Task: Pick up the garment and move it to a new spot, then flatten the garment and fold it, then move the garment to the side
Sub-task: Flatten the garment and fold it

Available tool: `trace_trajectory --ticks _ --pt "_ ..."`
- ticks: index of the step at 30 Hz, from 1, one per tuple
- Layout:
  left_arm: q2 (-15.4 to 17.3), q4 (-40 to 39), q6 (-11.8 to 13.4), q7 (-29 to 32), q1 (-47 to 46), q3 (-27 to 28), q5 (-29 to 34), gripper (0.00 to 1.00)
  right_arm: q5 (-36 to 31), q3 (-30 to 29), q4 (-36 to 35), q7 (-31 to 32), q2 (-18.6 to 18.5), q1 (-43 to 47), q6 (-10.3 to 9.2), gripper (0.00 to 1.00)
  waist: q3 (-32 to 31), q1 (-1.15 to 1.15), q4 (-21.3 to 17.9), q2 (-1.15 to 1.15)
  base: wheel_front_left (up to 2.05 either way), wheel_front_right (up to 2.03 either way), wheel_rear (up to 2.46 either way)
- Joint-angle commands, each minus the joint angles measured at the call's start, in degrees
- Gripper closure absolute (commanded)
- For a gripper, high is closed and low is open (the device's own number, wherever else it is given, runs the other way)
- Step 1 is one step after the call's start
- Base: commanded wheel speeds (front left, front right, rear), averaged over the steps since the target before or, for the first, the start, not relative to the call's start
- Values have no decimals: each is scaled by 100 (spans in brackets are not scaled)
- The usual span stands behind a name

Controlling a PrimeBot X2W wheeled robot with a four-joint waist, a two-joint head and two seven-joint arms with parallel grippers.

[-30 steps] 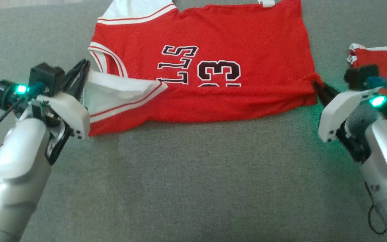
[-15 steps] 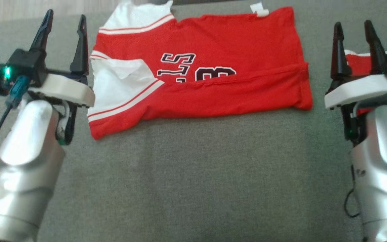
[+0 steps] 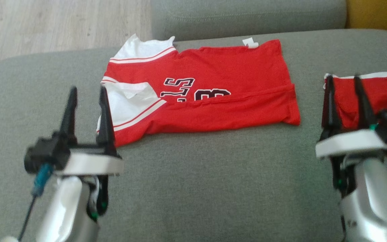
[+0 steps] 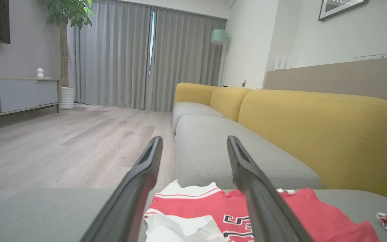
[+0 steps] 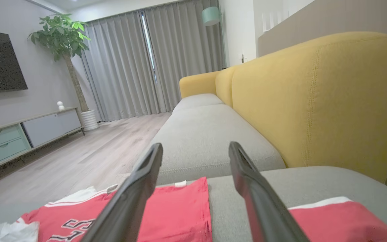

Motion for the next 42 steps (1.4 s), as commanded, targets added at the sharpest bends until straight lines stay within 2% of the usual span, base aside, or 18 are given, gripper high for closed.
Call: trace_trajectory --ticks 1,9,19,25,31,42 --pt "-15 -214 -22 -27 -12 311 41 0 10 152 -169 -58 44 -24 37 0 -68 2 -14 0 0 0 0" --pt "-429 -95 -226 -28 800 681 403 0 55 116 -274 -61 45 743 37 0 -139 2 21 0 0 0 0" --pt "-572 346 -453 -28 754 898 688 0 -79 210 -528 -62 45 904 37 0 12 2 0 0 0 0 0" --pt "-508 1438 -399 6 210 941 823 0 2 366 -649 -62 45 757 37 0 262 2 -128 0 0 0 0" --pt "-328 2634 -150 294 -549 1138 757 0 161 599 -755 -62 45 622 37 0 561 2 -313 0 0 0 0" --pt "-117 3971 -43 611 -1399 1188 672 0 365 722 -903 -62 45 500 37 0 901 2 -487 0 0 0 0"
